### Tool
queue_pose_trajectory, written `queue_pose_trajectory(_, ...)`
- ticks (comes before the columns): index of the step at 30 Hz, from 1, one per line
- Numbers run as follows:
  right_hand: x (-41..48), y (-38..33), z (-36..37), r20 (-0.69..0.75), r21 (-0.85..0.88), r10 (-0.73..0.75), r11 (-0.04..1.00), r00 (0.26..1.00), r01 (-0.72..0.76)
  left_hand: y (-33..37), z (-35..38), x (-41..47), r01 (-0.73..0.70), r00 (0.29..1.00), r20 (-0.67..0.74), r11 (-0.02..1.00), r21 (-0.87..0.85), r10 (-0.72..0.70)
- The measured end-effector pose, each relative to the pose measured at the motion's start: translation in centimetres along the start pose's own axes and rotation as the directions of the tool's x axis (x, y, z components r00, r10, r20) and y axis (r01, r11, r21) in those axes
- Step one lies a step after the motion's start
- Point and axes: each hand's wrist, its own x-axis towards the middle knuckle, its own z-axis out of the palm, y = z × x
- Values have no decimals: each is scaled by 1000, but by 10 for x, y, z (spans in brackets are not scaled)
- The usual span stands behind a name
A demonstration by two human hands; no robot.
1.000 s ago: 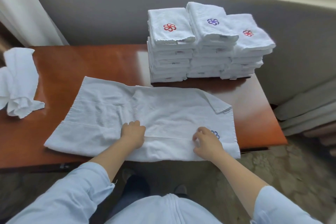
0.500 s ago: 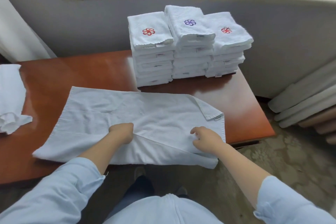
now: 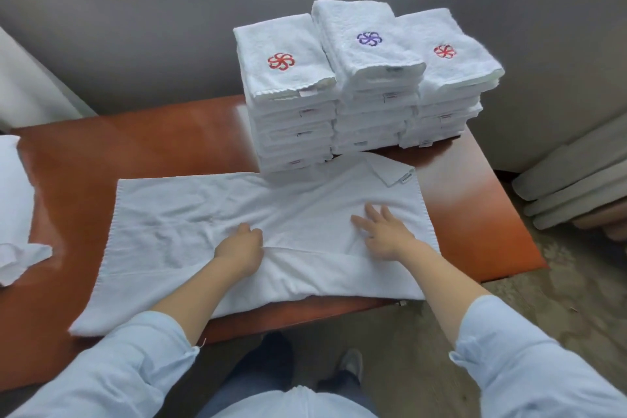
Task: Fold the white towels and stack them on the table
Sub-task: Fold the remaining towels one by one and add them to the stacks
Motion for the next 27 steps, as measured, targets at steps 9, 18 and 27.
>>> queue_pose_trajectory(9,-37,-11,23,-221,95,49,995,974,-29,-8,12,-2,-25,999,-50,995,-96,21)
queue_pose_trajectory(18,-81,7,38,-170,-101,20,994,985,-38,-2,38,-40,-35,949,-314,992,-119,-5)
queue_pose_trajectory(27,-115,18,21,118,-49,-23,998,993,29,5,43,-80,-14,957,-289,995,-102,-16)
